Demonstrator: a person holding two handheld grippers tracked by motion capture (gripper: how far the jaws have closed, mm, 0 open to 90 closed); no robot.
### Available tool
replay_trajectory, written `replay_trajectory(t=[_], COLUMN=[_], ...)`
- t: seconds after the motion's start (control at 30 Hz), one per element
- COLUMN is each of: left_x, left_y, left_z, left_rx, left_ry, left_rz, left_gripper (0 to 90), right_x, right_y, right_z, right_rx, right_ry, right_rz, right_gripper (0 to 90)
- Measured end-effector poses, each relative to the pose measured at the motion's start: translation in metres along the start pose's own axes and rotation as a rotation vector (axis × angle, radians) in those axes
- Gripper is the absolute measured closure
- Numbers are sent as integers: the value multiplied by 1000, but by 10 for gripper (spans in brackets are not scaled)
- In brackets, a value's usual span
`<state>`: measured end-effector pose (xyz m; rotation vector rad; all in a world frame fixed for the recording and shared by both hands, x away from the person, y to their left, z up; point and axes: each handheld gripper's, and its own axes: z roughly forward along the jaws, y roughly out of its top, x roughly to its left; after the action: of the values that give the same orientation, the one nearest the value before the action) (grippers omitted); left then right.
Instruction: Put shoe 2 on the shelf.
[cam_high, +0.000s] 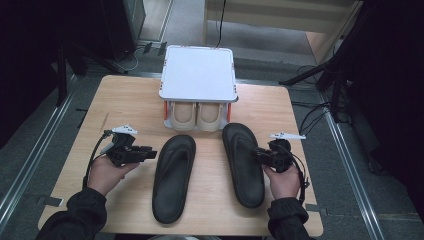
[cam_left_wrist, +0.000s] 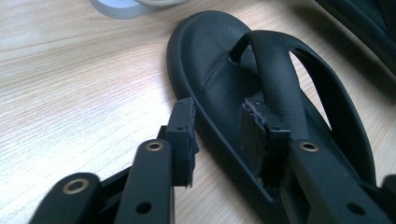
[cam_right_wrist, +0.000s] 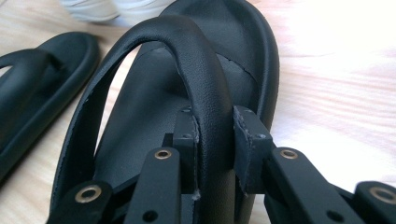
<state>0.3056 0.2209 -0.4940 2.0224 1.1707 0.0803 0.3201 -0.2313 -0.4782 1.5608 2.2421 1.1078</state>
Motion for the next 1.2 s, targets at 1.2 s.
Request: replay_trajectory(t=[1.2], left_x=[2], left_y=[-7], left_z=[21], left_rx=[74], left_ry=[-3], left_rz=[47], left_gripper=[862], right_x=[59], right_y=[-17], right_z=[46], right_rx=[81], right_ry=[76], right_rz=[-59], right_gripper=[730])
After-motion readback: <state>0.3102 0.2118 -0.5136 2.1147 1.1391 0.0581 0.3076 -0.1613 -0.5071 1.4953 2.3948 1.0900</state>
